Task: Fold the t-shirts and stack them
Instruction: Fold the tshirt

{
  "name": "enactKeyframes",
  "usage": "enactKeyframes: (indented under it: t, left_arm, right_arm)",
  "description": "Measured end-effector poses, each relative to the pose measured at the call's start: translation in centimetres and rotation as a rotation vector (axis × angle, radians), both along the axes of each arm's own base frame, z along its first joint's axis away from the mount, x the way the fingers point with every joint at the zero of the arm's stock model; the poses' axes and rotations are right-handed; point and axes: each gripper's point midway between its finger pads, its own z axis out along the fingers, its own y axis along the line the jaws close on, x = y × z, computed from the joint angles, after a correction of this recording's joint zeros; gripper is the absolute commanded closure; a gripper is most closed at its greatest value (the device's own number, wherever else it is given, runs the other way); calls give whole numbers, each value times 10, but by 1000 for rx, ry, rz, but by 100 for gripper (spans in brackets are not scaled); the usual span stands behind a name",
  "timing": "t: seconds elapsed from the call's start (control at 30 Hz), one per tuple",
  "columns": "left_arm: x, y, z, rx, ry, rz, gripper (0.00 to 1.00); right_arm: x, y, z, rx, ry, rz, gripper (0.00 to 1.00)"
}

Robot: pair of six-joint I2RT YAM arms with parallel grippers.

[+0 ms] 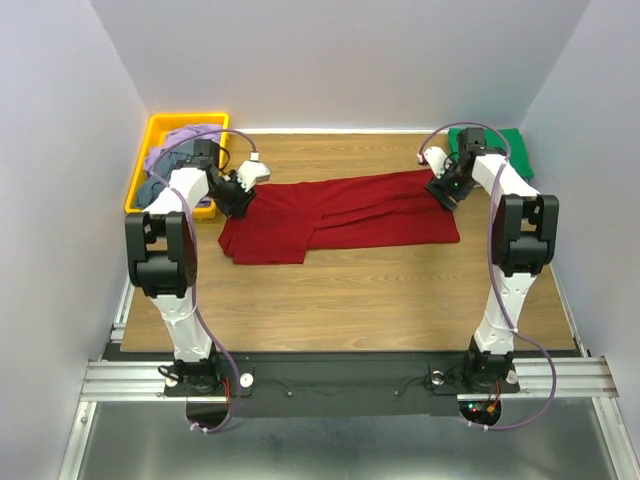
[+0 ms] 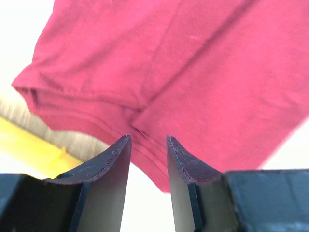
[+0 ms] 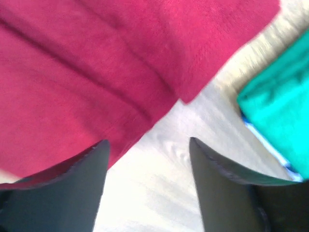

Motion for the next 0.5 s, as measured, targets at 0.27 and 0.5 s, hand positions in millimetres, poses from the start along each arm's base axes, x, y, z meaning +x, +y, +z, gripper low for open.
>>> enactKeyframes:
  t: [0.27, 0.5]
  left_arm:
    - [-50, -7, 43, -72, -59, 64, 59]
    - [-116, -9, -6, -111, 127, 183, 61]
  right_arm:
    - [-35, 25, 52, 154, -47, -78, 57]
    - [-76, 98, 41, 429, 127, -149, 51]
